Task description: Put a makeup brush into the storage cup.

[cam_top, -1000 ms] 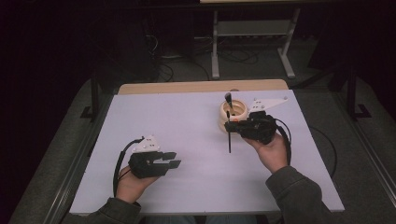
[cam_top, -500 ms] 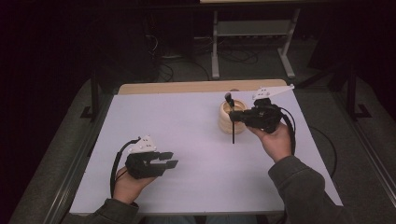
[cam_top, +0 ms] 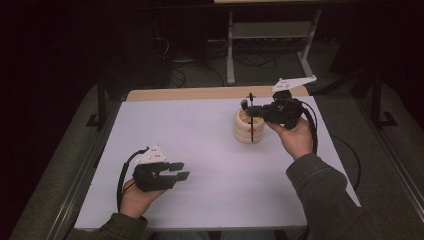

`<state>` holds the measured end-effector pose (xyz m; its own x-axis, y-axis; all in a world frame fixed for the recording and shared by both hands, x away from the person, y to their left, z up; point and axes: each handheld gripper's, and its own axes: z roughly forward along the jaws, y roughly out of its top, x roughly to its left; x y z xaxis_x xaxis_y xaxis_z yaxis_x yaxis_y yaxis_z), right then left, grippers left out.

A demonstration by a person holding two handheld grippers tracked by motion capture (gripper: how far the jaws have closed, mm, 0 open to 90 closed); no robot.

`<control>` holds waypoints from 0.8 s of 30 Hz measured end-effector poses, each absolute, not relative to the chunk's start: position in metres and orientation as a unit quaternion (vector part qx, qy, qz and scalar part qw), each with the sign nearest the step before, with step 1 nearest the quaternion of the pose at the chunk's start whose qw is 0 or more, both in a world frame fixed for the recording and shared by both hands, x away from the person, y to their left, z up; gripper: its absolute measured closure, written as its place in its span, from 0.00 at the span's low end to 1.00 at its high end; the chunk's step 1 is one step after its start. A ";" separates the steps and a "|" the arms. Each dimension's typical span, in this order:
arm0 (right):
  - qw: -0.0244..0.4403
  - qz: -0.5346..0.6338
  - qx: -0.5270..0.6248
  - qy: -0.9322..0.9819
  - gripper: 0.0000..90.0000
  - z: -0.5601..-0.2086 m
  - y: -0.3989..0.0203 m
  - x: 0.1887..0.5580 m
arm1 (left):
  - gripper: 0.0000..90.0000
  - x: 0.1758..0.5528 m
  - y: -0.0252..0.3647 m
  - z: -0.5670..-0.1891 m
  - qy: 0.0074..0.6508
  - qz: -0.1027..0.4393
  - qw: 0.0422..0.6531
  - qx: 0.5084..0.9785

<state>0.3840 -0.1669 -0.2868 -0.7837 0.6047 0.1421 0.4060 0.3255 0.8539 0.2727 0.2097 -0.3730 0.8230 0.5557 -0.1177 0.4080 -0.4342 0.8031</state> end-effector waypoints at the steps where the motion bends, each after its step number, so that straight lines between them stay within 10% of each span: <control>1: 0.103 0.490 0.315 0.807 0.94 -0.285 -0.167 0.386 | 0.67 0.273 0.210 -0.373 0.286 0.082 0.449 0.842; 24: 0.136 0.491 0.353 0.785 0.94 -0.265 -0.170 0.431 | 0.67 0.272 0.213 -0.371 0.286 0.081 0.455 0.839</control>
